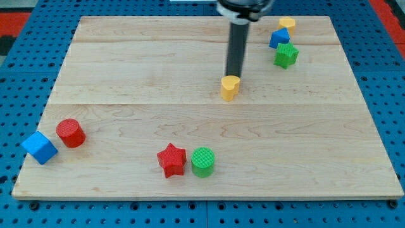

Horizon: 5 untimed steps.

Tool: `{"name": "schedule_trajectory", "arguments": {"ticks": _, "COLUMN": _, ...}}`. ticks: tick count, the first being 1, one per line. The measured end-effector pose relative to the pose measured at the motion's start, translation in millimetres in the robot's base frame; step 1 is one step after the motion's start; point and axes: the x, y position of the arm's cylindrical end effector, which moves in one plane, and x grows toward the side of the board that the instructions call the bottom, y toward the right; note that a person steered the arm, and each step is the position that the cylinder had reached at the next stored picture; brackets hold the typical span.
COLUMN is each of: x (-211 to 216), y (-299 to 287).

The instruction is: Place the yellow heart above the green circle

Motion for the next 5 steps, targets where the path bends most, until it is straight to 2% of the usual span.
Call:
{"name": "schedule_trajectory", "arguments": {"ticks": 1, "x": 21.2, "y": 30.5}}
{"name": "schedule_trajectory", "arguments": {"ticks": 2, "x": 60.0, "y": 40.6}}
{"name": "schedule_trajectory", "arguments": {"ticks": 4, "x": 71.3, "y": -47.1}}
{"name": "schedule_trajectory", "arguments": {"ticks": 5, "x": 80.8, "y": -54.1}}
